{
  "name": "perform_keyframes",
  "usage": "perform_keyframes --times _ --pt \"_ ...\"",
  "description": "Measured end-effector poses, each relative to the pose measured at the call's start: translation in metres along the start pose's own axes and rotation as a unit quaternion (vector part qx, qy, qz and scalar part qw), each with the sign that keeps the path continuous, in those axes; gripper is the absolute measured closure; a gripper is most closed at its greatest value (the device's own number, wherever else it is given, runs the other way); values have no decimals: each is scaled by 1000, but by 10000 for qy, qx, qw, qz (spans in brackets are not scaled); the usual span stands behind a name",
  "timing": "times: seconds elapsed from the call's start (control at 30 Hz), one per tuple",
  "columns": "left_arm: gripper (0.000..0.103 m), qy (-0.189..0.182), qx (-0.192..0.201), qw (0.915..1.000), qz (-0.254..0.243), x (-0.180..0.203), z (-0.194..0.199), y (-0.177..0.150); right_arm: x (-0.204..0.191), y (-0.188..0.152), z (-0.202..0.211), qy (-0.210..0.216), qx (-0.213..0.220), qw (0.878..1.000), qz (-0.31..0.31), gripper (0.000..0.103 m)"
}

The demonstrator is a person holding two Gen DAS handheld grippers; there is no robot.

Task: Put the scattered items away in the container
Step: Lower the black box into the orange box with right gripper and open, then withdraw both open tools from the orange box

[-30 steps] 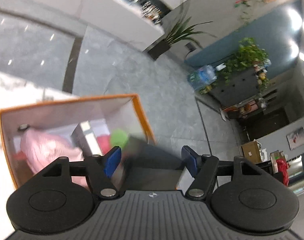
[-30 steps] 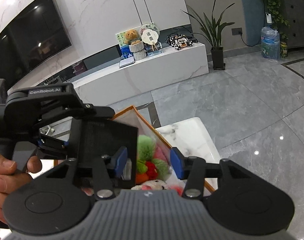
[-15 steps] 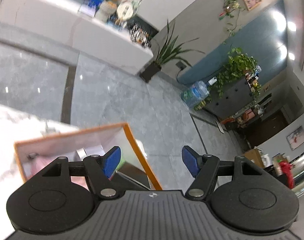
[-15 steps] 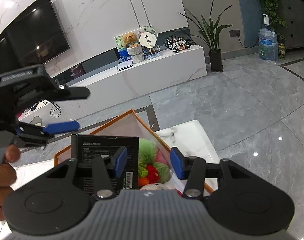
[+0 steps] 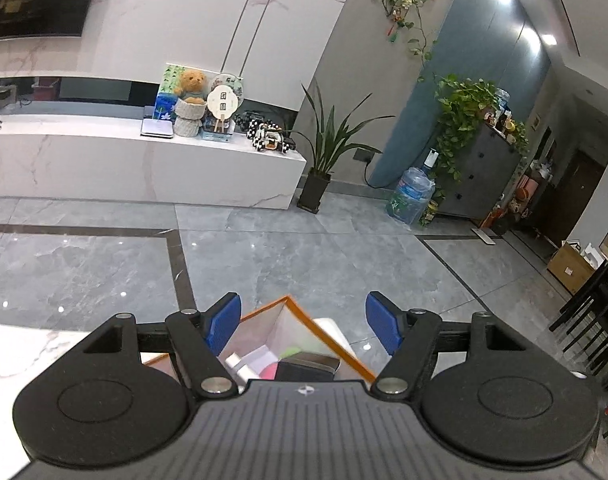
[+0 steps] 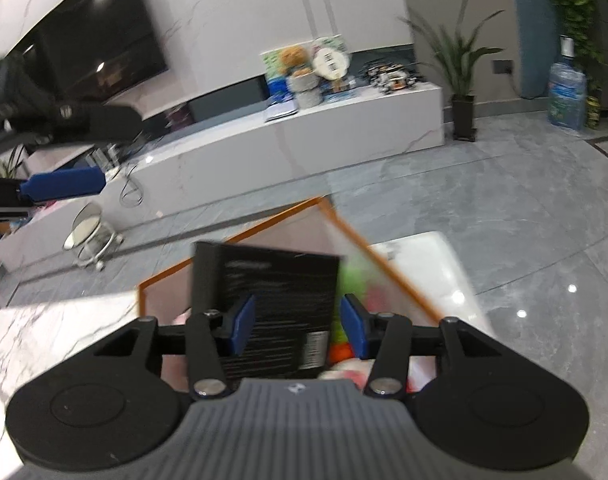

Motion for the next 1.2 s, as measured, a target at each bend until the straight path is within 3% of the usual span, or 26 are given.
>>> perform_keyframes --times 0.17,0.43,0.77,0.9,1.03,1.2 --pt "21 184 -81 9998 45 -15 9 -13 -33 5 -10 325 -14 9993 193 56" --pt "21 470 -202 9981 -339 -23 39 -33 -13 15 18 -134 95 9997 -205 56" --pt "20 315 29 9985 -438 -21 106 -31 -53 28 64 -293 431 9986 85 49" --pt "16 98 28 9985 -530 -18 131 -38 -61 34 88 -645 681 9956 -7 36" --pt "15 -93 119 9981 -593 -20 145 -52 -67 32 110 -1015 874 9907 -219 32" --pt "15 -81 148 9995 -251 -42 136 -70 -83 14 128 -1612 730 9835 386 21"
Point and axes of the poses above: each gripper's, at about its wrist camera, not at the fingertips, and z roughly against the way its jaws point, x to its right, y to its top, the point moved 8 cm from there along -z, roughly the way its jaws point, and after that the axes turned 10 degrees about z, right-handed, at the moved point
